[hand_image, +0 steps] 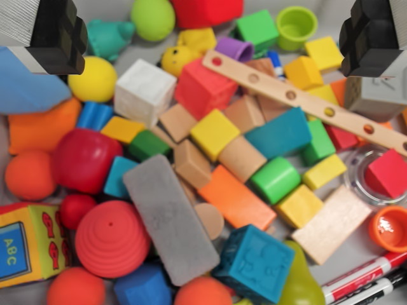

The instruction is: Pick an object from the bin

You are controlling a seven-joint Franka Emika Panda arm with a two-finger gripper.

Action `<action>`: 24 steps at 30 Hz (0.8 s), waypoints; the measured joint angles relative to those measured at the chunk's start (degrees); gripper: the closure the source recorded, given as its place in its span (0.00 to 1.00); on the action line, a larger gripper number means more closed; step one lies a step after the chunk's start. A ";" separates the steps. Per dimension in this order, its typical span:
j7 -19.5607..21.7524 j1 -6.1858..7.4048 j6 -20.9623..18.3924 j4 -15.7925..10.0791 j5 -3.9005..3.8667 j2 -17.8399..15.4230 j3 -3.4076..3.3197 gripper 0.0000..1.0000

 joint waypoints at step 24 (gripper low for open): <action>0.82 0.00 0.72 -1.22 0.00 -0.19 0.00 0.00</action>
